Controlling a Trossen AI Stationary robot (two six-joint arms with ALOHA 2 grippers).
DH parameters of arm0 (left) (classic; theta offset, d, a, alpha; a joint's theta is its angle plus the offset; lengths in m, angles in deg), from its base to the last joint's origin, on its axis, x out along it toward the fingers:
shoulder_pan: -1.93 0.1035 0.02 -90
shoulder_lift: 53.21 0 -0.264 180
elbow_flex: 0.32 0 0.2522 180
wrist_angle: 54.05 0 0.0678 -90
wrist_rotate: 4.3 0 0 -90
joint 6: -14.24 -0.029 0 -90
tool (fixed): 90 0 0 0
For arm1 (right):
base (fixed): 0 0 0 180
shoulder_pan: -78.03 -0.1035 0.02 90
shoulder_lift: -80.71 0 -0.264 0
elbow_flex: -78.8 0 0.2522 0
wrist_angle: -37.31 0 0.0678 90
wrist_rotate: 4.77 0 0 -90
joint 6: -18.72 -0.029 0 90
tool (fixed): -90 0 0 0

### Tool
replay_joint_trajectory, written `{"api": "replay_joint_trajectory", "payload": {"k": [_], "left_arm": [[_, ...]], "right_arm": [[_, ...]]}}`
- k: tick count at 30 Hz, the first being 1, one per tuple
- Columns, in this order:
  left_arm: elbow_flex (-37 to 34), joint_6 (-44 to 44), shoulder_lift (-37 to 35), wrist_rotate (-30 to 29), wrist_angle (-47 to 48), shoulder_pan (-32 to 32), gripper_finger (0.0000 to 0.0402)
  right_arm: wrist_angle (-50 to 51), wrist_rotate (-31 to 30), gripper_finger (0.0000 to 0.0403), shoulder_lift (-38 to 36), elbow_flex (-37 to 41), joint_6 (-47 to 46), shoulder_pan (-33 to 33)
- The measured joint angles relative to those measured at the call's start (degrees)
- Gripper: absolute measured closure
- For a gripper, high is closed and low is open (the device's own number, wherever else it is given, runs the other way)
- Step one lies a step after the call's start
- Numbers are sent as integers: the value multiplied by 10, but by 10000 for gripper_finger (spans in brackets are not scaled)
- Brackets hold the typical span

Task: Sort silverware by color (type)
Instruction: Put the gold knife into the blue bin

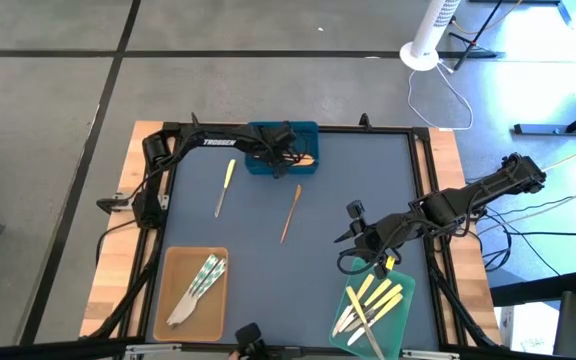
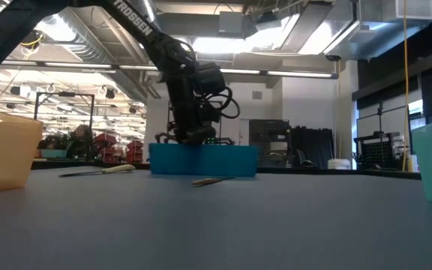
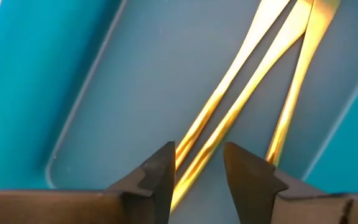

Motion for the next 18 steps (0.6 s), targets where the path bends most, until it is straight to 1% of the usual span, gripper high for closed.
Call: {"api": "replay_joint_trajectory", "payload": {"k": [7, 18], "left_arm": [[0, 0, 1, 0, -32, 0, 269], [-1, 0, 1, -1, -34, -1, 270]], "right_arm": [[0, 0, 270, 0, 0, 0, 0], [0, 0, 270, 0, 0, 0, 0]]}}
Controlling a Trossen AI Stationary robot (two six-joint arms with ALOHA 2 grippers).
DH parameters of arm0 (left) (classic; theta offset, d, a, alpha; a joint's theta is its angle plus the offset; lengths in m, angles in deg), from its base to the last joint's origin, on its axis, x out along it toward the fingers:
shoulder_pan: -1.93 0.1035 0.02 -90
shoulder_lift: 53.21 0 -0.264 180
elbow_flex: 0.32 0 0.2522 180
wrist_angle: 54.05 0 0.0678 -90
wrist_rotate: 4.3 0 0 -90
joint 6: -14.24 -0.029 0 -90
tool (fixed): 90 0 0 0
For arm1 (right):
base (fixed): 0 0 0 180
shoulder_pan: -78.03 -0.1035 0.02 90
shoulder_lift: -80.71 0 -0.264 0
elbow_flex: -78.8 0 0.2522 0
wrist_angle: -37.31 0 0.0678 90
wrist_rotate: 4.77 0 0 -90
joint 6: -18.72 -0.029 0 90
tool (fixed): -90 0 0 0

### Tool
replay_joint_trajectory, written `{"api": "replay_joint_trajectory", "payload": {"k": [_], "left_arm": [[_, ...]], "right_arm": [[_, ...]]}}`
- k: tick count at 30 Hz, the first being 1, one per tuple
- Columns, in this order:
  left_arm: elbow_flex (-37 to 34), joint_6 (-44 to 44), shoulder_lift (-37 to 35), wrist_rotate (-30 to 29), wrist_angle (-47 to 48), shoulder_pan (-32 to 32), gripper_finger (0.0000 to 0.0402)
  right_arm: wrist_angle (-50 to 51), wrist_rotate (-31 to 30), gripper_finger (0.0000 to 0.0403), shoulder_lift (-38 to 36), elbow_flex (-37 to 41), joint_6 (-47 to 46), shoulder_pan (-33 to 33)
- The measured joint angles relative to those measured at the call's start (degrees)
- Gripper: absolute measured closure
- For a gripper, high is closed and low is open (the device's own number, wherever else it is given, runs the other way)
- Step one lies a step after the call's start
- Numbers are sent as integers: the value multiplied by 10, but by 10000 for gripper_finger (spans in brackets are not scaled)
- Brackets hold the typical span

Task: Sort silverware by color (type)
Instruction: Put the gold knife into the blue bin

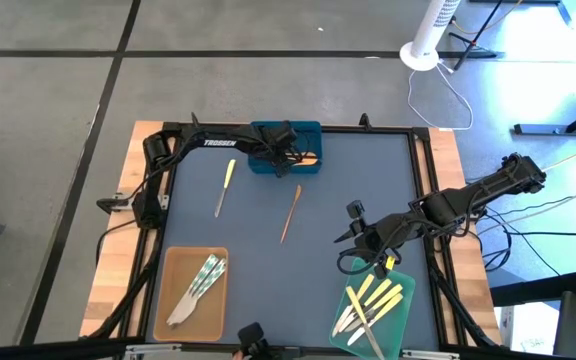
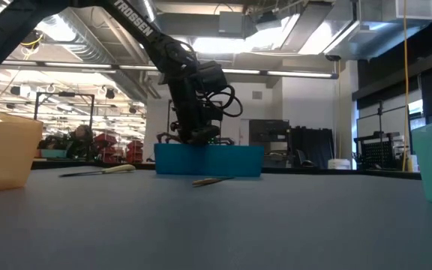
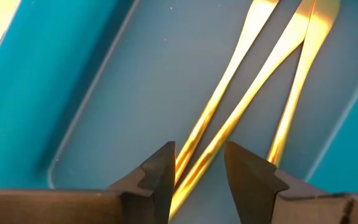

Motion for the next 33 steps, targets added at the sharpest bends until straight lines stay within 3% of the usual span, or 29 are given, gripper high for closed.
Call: {"api": "replay_joint_trajectory", "payload": {"k": [15, 26, 33], "left_arm": [[0, 0, 0, -1, 1, -3, 271], [0, 0, 0, -1, 1, -3, 271], [0, 0, 0, -1, 1, -3, 271]], "right_arm": [[0, 0, 266, 0, 0, 0, 0], [13, 54, 190, 0, 0, 0, 0], [14, 49, 178, 0, 0, 0, 0]]}}
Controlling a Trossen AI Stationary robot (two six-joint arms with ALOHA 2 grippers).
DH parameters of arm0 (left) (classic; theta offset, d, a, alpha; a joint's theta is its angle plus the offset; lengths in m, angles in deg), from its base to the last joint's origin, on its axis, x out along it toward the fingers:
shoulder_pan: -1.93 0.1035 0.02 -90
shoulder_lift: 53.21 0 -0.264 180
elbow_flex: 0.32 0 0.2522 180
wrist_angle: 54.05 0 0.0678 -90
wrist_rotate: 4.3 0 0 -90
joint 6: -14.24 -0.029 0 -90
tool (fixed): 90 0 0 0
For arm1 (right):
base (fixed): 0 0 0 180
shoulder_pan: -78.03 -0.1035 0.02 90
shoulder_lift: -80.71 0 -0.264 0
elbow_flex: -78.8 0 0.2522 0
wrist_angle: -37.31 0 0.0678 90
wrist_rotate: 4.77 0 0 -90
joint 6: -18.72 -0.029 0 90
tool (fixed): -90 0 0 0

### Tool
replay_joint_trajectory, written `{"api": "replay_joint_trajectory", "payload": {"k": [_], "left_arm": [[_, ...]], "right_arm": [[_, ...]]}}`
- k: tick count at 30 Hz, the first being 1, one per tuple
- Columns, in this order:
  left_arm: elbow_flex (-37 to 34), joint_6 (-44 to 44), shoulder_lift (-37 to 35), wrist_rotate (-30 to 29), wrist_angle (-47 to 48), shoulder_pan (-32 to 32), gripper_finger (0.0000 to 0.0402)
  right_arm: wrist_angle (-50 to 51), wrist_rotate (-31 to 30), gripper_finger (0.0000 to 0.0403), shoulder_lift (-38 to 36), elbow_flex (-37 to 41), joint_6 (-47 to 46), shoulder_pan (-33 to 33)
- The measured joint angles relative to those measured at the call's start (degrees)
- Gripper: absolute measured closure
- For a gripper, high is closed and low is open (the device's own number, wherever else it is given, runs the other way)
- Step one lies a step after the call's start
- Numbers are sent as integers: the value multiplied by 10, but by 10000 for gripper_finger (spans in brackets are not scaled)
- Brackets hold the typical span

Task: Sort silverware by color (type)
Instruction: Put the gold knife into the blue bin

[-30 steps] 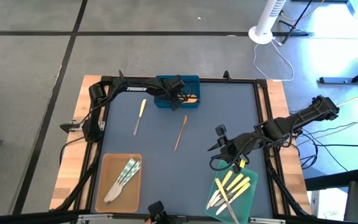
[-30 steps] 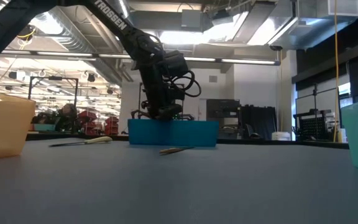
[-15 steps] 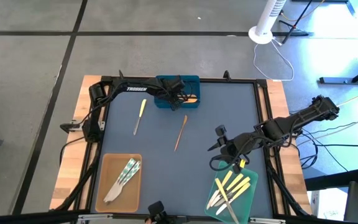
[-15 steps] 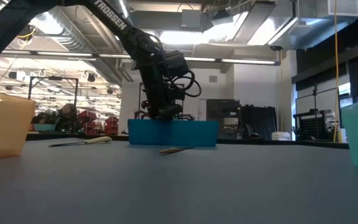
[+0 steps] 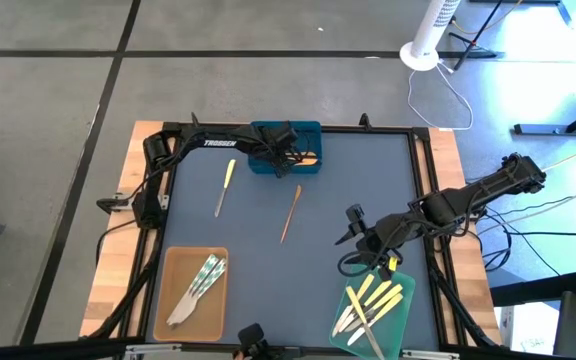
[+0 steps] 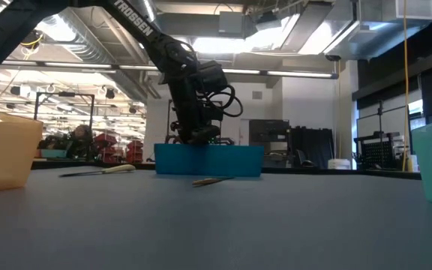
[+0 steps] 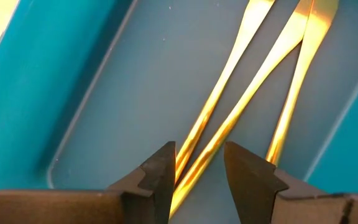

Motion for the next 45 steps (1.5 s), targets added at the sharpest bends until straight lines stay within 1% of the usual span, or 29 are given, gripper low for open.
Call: {"api": "replay_joint_trajectory", "payload": {"k": [8, 19, 26, 35, 45], "left_arm": [[0, 1, -17, 1, 6, -7, 271], [0, 0, -91, 0, 6, -26, 271], [0, 0, -145, 0, 24, -44, 271], [0, 2, -226, 0, 80, -89, 271], [0, 55, -325, 0, 134, -157, 271]], "right_arm": [[0, -5, 177, 0, 0, 0, 0], [-4, -6, 177, 0, 0, 0, 0], [-5, -6, 178, 0, 0, 0, 0], [-4, -6, 178, 0, 0, 0, 0], [-5, -6, 178, 0, 0, 0, 0]]}}
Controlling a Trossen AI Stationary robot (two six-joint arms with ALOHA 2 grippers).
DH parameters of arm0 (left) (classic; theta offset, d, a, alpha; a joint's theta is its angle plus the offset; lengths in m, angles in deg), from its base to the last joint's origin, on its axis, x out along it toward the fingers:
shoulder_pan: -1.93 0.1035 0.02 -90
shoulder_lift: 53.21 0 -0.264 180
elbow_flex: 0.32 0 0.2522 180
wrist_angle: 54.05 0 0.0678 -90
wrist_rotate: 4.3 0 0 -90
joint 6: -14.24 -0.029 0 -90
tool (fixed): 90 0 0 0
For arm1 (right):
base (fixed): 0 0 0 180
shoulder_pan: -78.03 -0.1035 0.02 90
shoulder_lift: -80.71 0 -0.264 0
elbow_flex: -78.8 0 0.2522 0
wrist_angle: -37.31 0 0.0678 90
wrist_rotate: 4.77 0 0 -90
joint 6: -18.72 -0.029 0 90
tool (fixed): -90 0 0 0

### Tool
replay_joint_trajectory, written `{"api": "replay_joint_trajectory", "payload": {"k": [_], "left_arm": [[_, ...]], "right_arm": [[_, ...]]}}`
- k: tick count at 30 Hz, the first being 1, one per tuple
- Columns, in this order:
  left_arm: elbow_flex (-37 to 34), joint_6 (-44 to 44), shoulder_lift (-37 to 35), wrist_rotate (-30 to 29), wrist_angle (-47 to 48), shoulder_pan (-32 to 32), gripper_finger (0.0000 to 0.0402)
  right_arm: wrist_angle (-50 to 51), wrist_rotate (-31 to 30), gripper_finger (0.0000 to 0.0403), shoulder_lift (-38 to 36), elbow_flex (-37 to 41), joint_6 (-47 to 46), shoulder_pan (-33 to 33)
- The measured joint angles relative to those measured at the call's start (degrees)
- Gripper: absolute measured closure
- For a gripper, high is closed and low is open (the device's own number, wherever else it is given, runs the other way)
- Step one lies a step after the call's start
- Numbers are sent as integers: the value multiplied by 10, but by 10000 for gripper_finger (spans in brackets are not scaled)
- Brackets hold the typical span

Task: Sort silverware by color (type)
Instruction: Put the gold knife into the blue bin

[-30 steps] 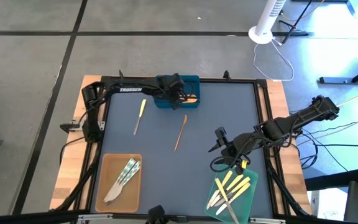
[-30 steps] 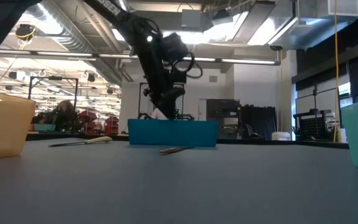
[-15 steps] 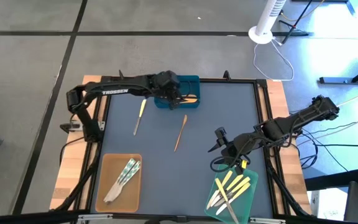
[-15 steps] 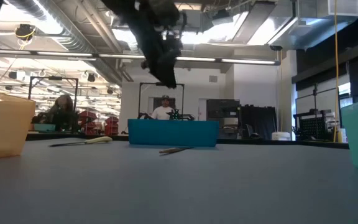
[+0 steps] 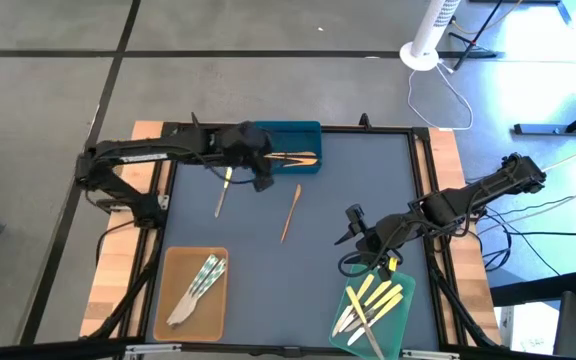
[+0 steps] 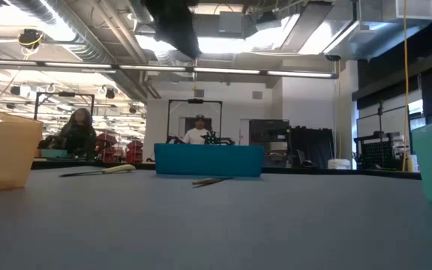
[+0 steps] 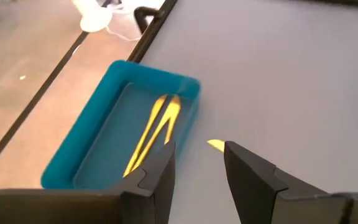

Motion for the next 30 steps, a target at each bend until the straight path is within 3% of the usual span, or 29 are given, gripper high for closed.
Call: {"api": "replay_joint_trajectory", "payload": {"k": [10, 23, 30], "left_arm": [[0, 71, -68, 0, 48, -78, 271], [1, 192, -96, -4, 128, -227, 271], [1, 249, -95, -72, 128, -317, 271]], "right_arm": [[-19, 0, 178, 0, 0, 0, 0], [-94, 1, 178, 4, 0, 47, 10], [-108, 12, 178, 36, 0, 51, 75]]}}
